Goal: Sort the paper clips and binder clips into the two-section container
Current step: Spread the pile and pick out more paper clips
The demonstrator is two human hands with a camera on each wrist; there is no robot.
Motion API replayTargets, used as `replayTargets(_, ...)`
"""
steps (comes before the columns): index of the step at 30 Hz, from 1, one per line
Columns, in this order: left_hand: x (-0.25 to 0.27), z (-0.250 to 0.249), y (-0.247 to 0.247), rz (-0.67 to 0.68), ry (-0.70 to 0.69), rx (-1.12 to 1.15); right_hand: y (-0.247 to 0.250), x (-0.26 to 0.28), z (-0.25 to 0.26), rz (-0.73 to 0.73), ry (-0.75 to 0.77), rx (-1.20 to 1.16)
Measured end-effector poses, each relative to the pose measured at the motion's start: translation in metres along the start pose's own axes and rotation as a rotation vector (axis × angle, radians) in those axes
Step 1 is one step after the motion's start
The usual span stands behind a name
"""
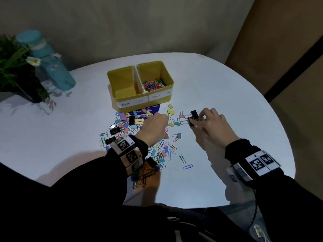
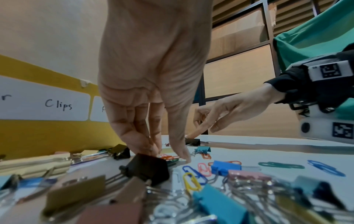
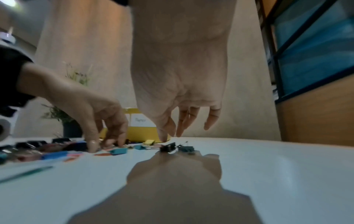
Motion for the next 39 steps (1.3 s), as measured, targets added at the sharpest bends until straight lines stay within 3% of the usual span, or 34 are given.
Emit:
replayTargets(4,0.002,-0.007,-0.006,0.041,-0.021,0.065,-0.005,0.000,0.007,0.046,0.061,-0.008)
replayTargets(7,0.006,-0.011,-0.011,0.058,-0.041,0.071,0.008,0.000,-0.020,-0.081,-0.105,-0.198)
replayTargets(10,0.006,-0.013,-0.012,0.033,-0.024,0.080,0.002,-0.002,-0.053,-0.075,-0.259,-0.148)
replayTargets(16,0.010,-0.017,-0.016,0.132,-0.074,0.099,0.008,0.006,-0.016,-0.070,-0.119,-0.238)
replayTargets(21,0.011,-0.003,-0.011,0.068,-0.068,0.175,-0.019,0.008,0.008,0.064,0.088,0.075)
replayTargets(32,0.005,0.017,0.003,-0.129,-0.040,0.148,0.006,0.005,-0.002,-0.108,-0.017,-0.039)
replayTargets(39,-0.003,-0.002,0.005,-0.170,-0.072,0.037,-0.007,0.004,0.003,-0.030,-0.017,-0.055)
Point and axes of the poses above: each hand's wrist, its own x-axis away from the middle knuckle, its own y-axis out of the back of the hand, z = x × y, the point moved 8 cm from there along -x, towards the middle knuckle, and after that the axes turned 5 degrees about -y, right-handed, at the moved point
